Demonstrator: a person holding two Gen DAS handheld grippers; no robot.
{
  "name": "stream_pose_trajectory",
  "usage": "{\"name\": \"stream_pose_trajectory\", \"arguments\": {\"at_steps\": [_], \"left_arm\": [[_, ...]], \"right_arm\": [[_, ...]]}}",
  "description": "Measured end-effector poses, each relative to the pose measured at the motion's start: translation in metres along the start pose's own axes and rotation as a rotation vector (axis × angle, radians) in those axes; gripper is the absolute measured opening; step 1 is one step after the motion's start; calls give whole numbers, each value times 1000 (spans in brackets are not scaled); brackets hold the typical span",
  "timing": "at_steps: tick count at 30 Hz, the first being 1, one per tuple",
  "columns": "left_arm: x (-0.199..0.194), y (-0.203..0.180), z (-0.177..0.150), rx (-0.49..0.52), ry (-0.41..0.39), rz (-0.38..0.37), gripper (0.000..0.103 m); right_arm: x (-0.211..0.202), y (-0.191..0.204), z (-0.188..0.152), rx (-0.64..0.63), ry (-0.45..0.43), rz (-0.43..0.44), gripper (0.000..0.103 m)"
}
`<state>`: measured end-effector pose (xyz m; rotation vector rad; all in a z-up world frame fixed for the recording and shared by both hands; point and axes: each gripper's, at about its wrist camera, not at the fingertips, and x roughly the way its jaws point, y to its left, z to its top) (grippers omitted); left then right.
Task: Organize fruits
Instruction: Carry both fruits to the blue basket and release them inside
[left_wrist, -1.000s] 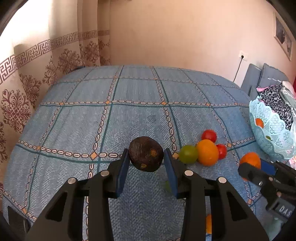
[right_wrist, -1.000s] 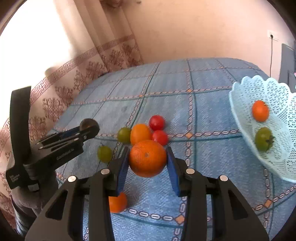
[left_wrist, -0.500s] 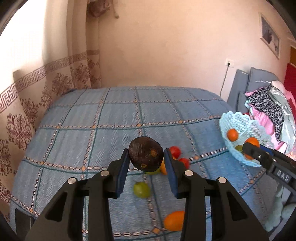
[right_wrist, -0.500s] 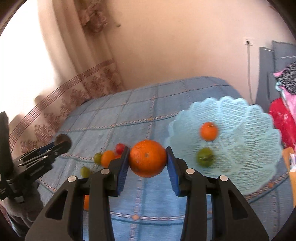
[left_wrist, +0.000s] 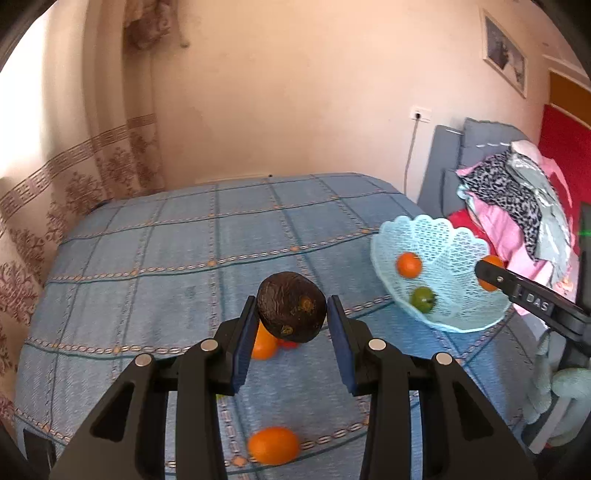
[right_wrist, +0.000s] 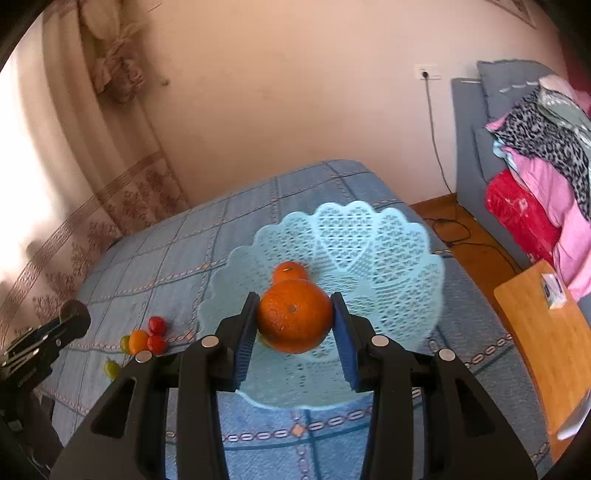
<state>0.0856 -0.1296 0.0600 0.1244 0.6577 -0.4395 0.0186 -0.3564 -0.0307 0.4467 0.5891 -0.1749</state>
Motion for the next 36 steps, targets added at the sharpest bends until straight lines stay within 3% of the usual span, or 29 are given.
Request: {"name": "stream_pose_trajectory", "arguments": {"at_steps": [12,21,25,36], "left_arm": [[23,-57,10,87,15,-97,38],[44,-81,15,118,38,-128,38],[50,-89,15,127,47,-137,38],[55,-104,14,142,52,-178,38]], "right_arm": [[8,-24,5,44,8,-59,40],[9,-32,8,64,16,-61,41],[6,-34,10,80,-7,-59,64],[-5,-34,13,100,-45,-70,64]]}}
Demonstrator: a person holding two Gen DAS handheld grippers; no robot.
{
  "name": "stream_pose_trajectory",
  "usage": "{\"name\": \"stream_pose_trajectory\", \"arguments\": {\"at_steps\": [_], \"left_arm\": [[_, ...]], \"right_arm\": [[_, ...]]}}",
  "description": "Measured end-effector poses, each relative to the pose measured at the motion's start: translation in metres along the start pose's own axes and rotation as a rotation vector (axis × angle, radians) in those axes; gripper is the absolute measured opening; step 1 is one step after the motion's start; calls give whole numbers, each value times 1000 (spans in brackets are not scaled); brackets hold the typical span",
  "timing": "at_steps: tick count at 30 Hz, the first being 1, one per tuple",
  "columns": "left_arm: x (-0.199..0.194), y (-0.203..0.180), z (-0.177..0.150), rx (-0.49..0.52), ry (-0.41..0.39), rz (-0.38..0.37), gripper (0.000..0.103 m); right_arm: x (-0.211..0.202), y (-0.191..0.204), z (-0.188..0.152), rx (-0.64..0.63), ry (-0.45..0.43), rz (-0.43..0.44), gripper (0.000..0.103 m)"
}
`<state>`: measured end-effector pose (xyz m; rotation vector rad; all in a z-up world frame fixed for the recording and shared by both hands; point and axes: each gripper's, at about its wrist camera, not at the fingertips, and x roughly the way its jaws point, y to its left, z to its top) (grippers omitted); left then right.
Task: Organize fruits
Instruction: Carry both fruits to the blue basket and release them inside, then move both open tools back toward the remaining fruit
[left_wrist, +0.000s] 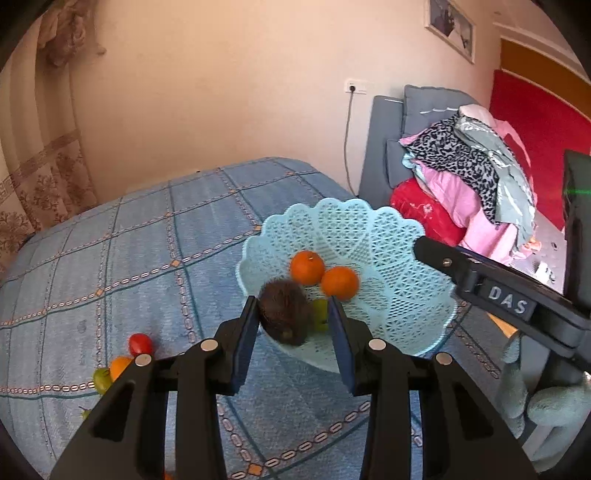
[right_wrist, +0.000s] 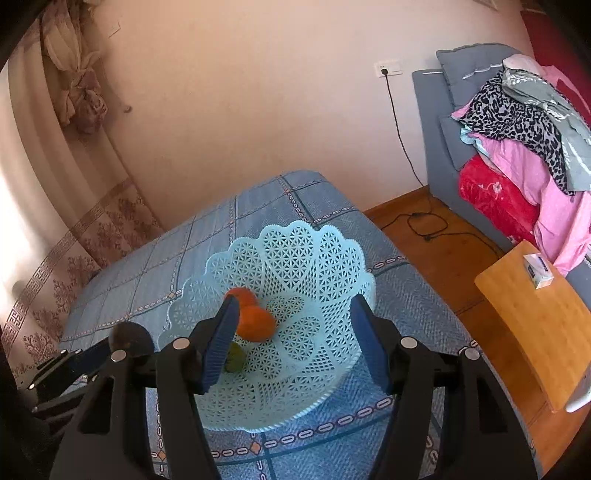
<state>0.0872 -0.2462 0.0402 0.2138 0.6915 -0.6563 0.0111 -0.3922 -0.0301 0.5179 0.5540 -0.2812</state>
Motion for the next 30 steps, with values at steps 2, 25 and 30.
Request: {"name": "stream_pose_trajectory", "arguments": {"at_steps": [2,25,30], "left_arm": [[-1,-8,1,18,-16,-13,38],[-19,31,14,-115,-25,9,66],[-28,43,13,-130,-28,30,72]], "right_arm": [[-1,-1,0,0,-4,-3,64],[-15,-6,6,31,-36,-6,64],[-17,-8,7,44,-39,-2,64]]}}
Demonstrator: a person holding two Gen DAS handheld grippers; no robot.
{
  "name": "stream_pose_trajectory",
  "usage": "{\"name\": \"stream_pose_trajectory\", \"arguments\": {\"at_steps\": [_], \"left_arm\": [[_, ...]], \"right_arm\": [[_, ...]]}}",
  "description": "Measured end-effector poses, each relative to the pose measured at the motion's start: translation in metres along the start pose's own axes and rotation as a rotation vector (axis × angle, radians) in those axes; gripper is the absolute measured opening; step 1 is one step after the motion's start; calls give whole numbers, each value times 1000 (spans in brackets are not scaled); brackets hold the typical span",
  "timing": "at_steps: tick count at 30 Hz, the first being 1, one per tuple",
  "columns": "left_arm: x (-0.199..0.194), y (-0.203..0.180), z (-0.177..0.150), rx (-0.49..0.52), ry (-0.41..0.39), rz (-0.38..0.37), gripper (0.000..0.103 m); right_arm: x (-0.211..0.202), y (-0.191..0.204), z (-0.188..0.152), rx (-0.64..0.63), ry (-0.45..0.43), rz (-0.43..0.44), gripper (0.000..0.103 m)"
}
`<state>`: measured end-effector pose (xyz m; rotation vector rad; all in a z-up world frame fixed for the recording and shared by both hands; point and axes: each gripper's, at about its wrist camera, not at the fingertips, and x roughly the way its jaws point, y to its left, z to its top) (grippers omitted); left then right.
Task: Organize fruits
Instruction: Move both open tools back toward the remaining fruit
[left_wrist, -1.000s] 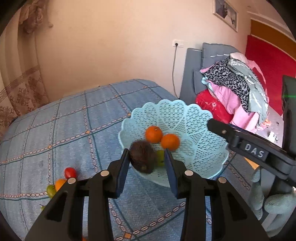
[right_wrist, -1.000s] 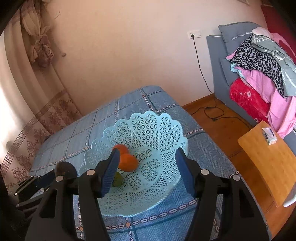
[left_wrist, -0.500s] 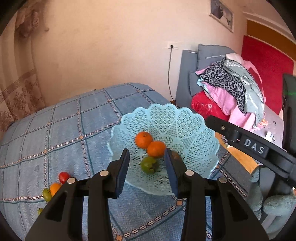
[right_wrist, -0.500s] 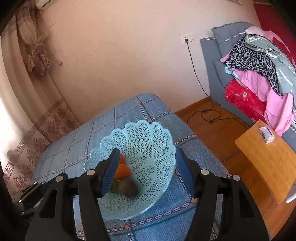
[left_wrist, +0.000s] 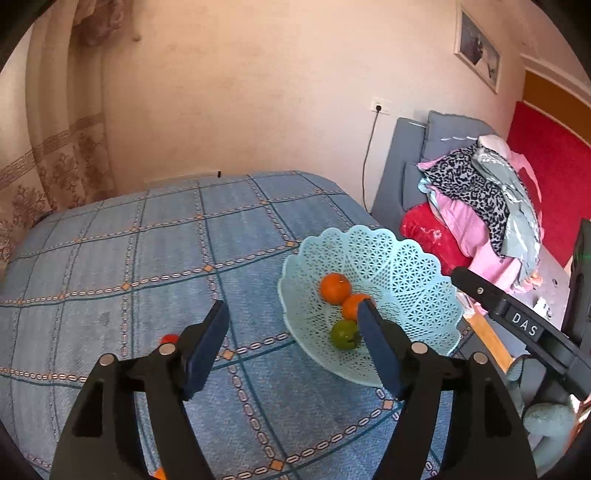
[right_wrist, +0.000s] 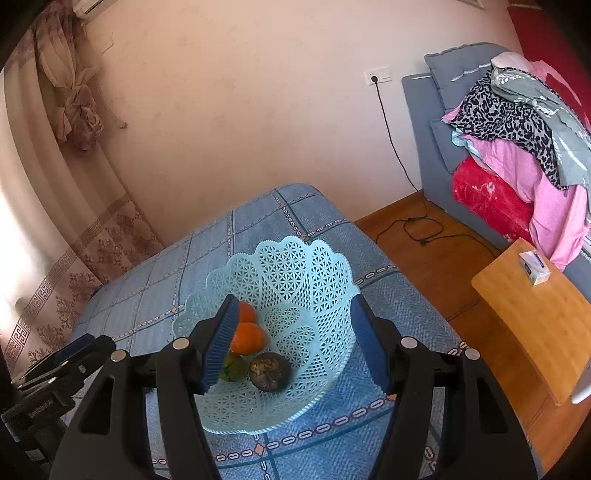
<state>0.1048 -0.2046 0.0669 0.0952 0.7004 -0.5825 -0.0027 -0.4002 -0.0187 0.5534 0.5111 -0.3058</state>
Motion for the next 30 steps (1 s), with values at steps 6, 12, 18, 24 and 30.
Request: {"name": "stream_pose_trajectory", "arguments": {"at_steps": [6,12,18,24,30], "left_arm": [[-15,18,-1,-28,-15,31,84],[-30,50,-11,-76,-18,82,84],[-45,91,-26,-144,-11,153,84],[-53,126,-46,-213,9,206,84],[-47,141,-68,-237,44,231,84]], "right_arm": [[-6,6,-1,-16,-5,23,65],[-14,21,-5,-55,-20,46,72],[-18,37,-11,-97,-16,78,72],[-17,53,-21,-138,2,103,72],[-15,72,-34,-198,25,139,72]]}}
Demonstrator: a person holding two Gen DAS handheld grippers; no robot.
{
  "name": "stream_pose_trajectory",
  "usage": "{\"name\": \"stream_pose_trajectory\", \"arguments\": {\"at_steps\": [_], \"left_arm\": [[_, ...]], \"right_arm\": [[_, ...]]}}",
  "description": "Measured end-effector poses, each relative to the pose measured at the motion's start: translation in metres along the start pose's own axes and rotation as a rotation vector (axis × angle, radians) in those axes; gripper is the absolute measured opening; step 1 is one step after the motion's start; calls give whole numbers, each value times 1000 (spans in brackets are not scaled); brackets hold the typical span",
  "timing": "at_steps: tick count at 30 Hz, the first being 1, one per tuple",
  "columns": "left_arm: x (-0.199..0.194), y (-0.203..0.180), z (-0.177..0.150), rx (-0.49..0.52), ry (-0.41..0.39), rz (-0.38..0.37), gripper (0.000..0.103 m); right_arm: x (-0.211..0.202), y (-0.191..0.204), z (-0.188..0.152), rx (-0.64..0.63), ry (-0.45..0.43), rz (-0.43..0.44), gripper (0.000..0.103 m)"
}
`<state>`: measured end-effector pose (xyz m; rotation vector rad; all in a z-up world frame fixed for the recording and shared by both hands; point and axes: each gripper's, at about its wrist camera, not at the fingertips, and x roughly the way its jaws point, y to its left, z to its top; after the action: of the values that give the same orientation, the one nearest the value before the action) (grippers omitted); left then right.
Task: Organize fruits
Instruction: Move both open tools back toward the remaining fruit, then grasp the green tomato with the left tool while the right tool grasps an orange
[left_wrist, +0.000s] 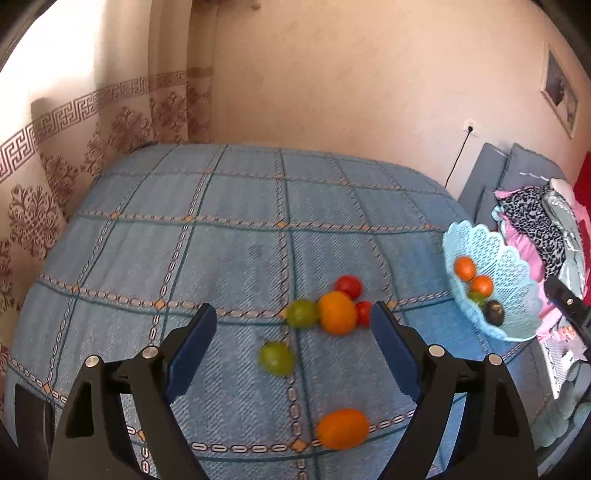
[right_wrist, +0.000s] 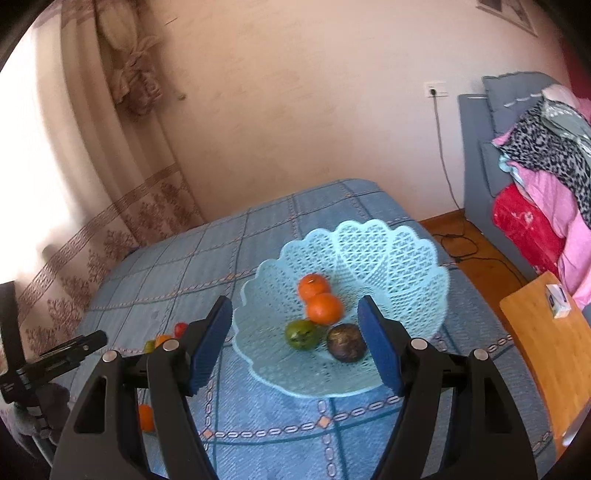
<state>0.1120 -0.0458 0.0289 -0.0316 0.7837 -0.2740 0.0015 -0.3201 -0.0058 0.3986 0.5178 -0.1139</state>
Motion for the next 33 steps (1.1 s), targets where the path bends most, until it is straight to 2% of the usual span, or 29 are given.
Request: {"name": "stream_pose_trajectory", "arguments": {"at_steps": [5,9,14,23,25,31,33], "left_arm": [[15,7,-11,-1,22,37,84],[25,9,-16,0,43,38,84],[39,11,-23,1,79,32,78],[60,10,-36,10,142,9,57],[62,11,-37,11,148,7,48],[62,9,-40,27,139,3,30],[61,9,-41,33,132,0,30]], "right_arm": [[6,17,-9,-44,26,32,72],[14,27,-17,-64,57,53,72],[26,42,-32,-109,101,77,72],[35,64,-51,-178,144,103,72],[36,66,-53,-185,151,107,72],[42,73,-61,-208,178,125,72],[45,76,-65,-219,191,133,72]]}}
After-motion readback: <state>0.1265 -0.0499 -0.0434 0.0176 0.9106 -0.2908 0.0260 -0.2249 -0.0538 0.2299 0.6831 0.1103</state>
